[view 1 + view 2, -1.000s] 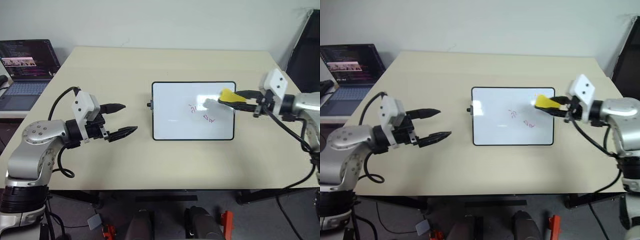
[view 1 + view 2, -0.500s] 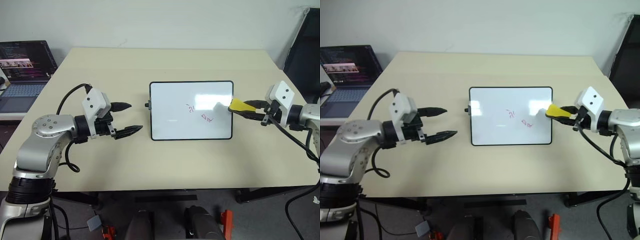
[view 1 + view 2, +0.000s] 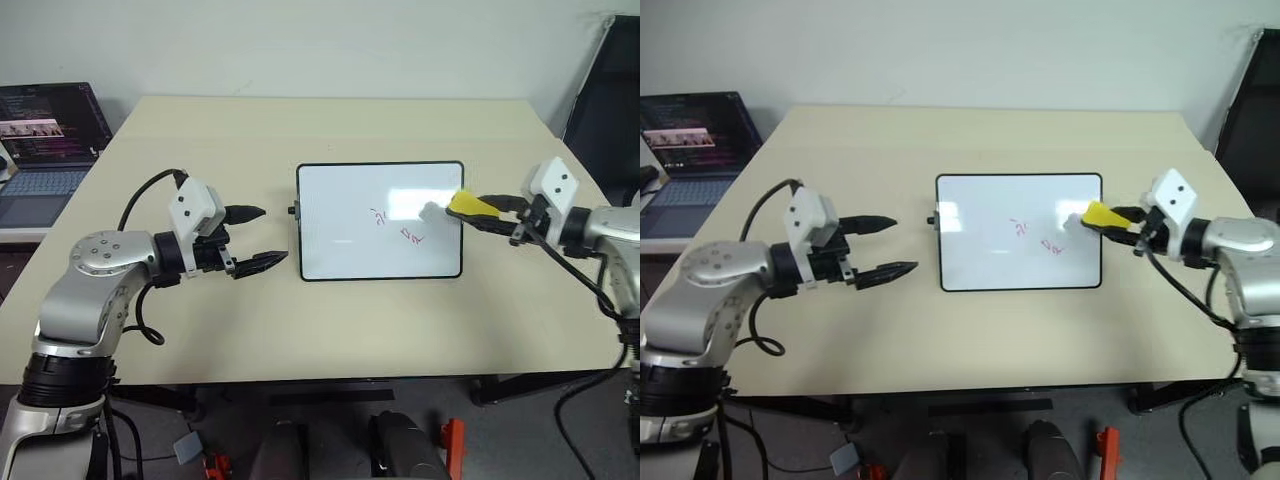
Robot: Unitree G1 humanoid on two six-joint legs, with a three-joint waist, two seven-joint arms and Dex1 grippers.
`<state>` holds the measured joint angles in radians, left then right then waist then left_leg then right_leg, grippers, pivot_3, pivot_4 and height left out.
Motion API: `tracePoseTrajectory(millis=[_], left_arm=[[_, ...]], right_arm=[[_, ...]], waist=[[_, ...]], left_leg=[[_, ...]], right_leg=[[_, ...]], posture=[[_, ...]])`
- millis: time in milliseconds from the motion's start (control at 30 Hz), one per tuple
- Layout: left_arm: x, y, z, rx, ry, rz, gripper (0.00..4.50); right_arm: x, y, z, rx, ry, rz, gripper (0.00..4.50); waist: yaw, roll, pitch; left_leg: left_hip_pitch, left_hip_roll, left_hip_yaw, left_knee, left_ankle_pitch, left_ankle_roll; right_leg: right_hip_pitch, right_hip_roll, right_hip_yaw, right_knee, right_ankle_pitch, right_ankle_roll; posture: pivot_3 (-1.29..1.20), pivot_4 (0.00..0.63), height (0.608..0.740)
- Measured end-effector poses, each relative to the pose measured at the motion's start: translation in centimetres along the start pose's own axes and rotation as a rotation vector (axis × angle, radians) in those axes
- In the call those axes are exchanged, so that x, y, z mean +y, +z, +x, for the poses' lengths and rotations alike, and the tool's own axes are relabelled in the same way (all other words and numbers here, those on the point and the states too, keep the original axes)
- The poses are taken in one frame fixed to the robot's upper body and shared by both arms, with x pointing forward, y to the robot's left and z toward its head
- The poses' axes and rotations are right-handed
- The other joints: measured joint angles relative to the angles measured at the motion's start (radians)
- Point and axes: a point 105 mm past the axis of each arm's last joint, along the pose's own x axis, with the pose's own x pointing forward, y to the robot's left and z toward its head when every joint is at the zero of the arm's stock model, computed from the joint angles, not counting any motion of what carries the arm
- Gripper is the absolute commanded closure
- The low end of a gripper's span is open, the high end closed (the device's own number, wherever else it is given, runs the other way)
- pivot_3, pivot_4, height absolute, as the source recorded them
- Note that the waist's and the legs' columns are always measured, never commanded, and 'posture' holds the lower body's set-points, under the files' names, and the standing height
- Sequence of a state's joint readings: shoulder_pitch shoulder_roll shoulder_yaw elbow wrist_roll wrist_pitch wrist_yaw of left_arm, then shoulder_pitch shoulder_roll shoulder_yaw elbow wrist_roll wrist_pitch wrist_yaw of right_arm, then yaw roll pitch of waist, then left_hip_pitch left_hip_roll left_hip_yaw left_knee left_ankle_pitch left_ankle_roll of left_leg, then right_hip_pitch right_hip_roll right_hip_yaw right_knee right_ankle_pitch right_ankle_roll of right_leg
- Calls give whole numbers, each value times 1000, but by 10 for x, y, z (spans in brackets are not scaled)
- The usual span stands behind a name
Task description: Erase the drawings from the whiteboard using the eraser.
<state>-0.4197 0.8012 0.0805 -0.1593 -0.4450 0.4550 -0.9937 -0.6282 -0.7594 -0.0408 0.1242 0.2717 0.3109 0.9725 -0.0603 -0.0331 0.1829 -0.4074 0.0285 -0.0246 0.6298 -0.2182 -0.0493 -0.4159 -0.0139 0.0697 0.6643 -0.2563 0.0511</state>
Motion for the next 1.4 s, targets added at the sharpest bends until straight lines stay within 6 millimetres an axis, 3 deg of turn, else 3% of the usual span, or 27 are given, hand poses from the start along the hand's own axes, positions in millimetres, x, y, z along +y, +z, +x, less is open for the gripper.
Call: tracePoseTrajectory(millis=[100, 200, 300, 400, 667, 967, 1200, 1400], left_arm=[[-5, -1, 8, -16, -24, -14, 0], [-8, -1, 15, -28, -41, -24, 0], [-10, 0, 19, -36, -50, -26, 0], [-13, -1, 23, -46, -62, -36, 0], [-15, -3, 23, -41, -67, -42, 0], [-16, -4, 23, -36, -67, -48, 0], [-16, -4, 23, -34, -68, -51, 0], [-17, -3, 24, -34, -75, -49, 0]], right_arm=[[7, 19, 30, -97, -28, -11, 3325], [5, 25, 53, -130, -102, -19, 3325], [3, 19, 73, -134, -169, 1, 3325], [14, -2, 91, -89, -170, 31, 3325], [35, -20, 102, -44, -100, -67, 3325], [108, -44, 105, 16, 194, -67, 3326], [103, -40, 107, 20, 168, -62, 3326], [50, -23, 112, 9, -84, -109, 3326]], waist=[[1, 0, 0], [4, 0, 0], [10, 0, 0], [10, 0, 0], [3, -1, -1], [0, -1, -2], [0, -1, -2], [2, -2, -2]], left_leg=[[0, 0, -1, 0, 0, 0], [0, 0, -1, 0, 0, 0], [-1, 0, -1, 0, 0, 0], [-1, 0, -1, 0, 0, 0], [10, 0, -1, 0, 0, 0], [13, 1, 0, 1, 1, 1], [12, 1, 0, 1, 1, 1], [12, 1, 0, 1, 1, 1]], right_leg=[[0, 1, 0, 0, 1, -2], [0, 0, -1, -1, 2, -3], [0, 0, -1, -1, 2, -3], [0, 0, -1, -1, 3, -3], [11, 0, 0, 0, 2, -3], [12, 2, 1, 1, 2, 1], [11, 2, 1, 1, 2, 1], [12, 1, 1, 1, 3, 1]], posture=[[0, 150, 740], [0, 150, 740], [0, 150, 740], [0, 150, 740], [0, 150, 740], [0, 150, 740], [0, 150, 740], [0, 150, 740]])
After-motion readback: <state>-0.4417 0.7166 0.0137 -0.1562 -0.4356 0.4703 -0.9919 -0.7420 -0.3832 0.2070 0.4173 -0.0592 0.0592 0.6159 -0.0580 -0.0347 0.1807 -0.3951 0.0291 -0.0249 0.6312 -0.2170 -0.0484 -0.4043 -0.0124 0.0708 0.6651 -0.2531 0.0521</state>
